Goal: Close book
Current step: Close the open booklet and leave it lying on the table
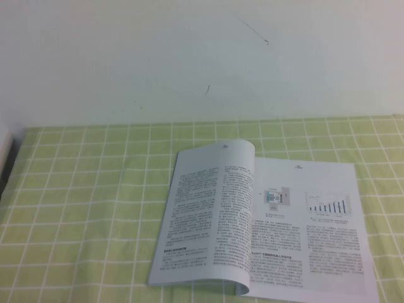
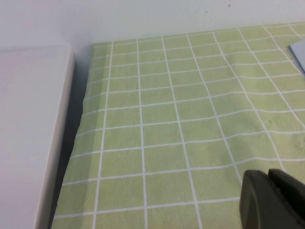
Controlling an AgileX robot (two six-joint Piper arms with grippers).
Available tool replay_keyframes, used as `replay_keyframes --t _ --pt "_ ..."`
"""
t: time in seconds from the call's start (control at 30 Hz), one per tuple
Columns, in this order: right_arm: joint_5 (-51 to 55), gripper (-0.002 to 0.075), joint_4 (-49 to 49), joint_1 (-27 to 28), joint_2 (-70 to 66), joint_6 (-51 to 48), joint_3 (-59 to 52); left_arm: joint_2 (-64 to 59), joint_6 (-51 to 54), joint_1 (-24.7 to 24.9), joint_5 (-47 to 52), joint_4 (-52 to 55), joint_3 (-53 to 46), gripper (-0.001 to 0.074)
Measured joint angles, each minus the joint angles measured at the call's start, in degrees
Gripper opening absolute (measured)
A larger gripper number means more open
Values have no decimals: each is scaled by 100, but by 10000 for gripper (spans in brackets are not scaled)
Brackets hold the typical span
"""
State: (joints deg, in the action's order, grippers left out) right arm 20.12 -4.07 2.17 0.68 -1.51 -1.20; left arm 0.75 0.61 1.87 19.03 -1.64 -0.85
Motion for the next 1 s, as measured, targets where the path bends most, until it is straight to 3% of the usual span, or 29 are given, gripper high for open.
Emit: replay_keyframes --t 1.0 --pt "0 -3 0 0 0 0 0 0 5 0 0 368 0 -4"
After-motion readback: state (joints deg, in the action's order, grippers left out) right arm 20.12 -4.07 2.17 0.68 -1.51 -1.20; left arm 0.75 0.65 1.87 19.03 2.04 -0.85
